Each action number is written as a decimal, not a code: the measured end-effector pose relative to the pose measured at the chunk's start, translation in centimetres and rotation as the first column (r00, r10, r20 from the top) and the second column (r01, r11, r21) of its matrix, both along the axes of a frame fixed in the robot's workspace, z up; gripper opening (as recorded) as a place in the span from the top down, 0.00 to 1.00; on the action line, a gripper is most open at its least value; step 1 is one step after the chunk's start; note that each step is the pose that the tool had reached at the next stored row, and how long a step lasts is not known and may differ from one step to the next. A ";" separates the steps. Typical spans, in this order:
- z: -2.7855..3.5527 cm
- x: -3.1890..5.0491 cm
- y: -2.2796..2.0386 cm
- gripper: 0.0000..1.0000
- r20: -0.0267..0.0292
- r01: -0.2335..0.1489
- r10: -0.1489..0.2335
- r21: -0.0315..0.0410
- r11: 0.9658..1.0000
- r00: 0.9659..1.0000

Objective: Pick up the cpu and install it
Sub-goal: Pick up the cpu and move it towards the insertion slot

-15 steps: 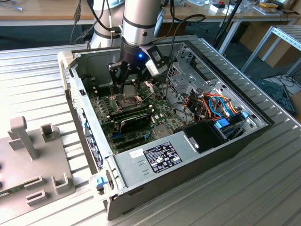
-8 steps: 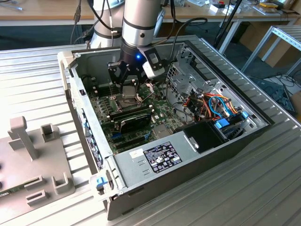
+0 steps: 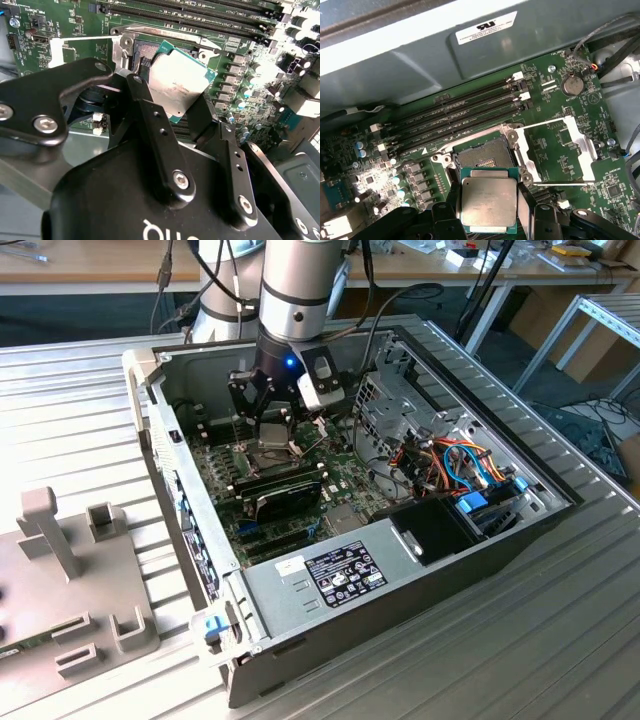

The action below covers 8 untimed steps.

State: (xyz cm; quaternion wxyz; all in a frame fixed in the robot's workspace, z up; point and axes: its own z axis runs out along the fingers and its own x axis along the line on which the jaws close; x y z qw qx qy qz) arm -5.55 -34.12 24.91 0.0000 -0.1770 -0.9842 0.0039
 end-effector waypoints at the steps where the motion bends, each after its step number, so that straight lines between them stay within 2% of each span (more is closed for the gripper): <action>1: 0.00 0.00 0.00 0.45 0.000 0.000 0.000 0.000 1.000 1.000; 4: 0.03 0.00 0.00 0.45 0.000 0.000 0.000 0.000 1.000 1.000; 8: 0.71 0.00 0.00 0.45 0.000 0.001 -0.001 0.000 1.000 1.000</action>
